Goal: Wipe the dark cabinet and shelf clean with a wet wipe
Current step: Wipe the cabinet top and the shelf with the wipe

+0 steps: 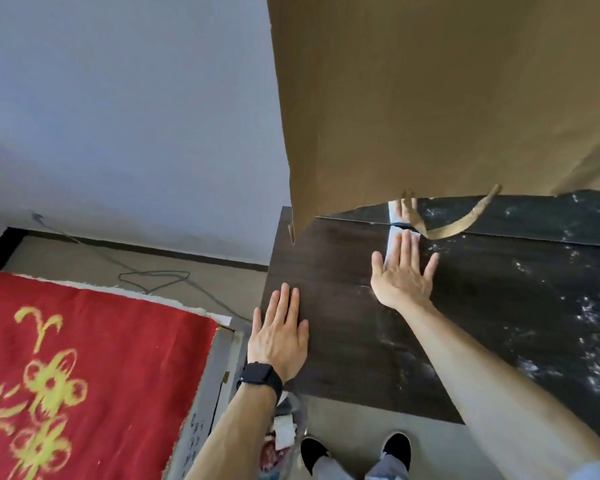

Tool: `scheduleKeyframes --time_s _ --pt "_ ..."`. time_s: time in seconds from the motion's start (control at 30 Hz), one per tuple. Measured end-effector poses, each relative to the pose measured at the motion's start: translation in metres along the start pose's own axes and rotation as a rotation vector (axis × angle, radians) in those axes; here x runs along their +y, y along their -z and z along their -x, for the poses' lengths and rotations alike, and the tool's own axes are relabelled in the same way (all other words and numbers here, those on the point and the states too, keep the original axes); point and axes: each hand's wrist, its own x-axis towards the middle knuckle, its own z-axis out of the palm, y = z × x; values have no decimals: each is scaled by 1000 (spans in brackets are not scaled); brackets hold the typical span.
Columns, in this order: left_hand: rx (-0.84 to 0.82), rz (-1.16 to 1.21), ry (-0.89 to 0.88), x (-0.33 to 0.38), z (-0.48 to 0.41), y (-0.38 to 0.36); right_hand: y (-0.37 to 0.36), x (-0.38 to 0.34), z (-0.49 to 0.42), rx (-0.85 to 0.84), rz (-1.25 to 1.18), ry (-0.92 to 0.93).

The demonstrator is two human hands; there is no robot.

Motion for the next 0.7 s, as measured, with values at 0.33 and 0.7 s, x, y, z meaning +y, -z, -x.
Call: scheduleKeyframes --time_s 0.33,0.7 --pt "72 -66 5 -1 -14 -15 -21 -62 2 109 5 410" --pt "31 -69 36 8 -11 -7 3 32 -10 201 0 30"
